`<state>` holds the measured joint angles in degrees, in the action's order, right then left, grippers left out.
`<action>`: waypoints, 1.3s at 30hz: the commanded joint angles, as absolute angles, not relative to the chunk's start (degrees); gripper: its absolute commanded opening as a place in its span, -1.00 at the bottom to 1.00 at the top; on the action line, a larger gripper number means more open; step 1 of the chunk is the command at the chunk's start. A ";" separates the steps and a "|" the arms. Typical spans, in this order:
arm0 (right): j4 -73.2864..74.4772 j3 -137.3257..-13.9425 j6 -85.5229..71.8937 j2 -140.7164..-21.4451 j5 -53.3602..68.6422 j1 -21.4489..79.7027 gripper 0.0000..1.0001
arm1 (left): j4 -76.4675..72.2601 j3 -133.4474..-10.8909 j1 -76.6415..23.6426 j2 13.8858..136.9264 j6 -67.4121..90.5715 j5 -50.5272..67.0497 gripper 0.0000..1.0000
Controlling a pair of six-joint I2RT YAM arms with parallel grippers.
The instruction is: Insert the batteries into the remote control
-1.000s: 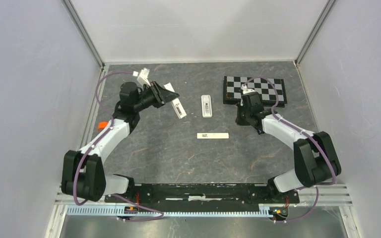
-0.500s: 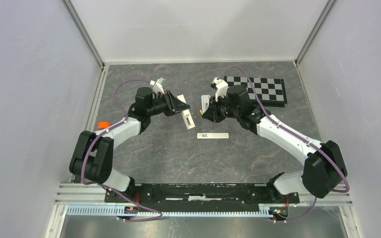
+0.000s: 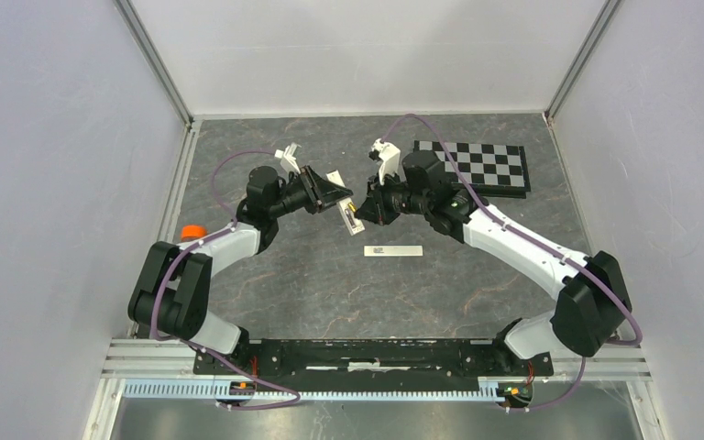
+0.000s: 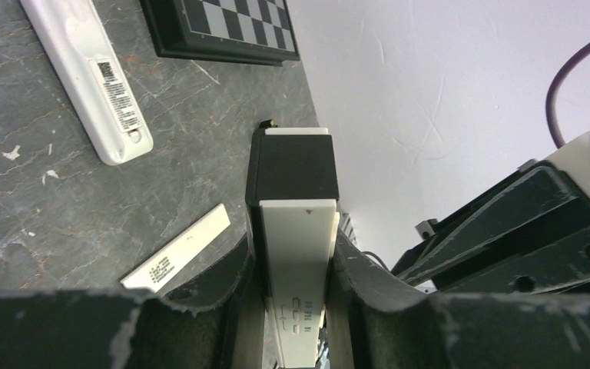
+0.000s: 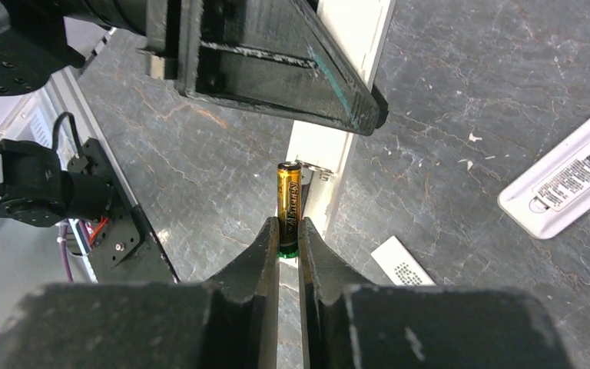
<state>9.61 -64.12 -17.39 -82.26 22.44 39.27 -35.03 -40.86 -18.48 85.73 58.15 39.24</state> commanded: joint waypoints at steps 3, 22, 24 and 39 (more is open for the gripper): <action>15.52 -69.35 -15.25 -84.67 17.75 40.40 -0.71 | -42.91 -40.89 -18.63 86.50 63.36 40.08 -0.86; 23.44 -74.05 -16.85 -87.54 17.46 40.68 -0.65 | -49.80 -39.80 -18.37 88.98 68.56 39.58 -0.86; 23.21 -73.83 -16.89 -87.59 17.56 40.68 -0.63 | -50.39 -39.64 -18.37 89.17 68.95 39.55 -0.86; 22.46 -75.79 -19.43 -87.62 20.04 40.61 -0.06 | -51.33 -38.72 -17.93 88.60 69.48 38.50 -0.86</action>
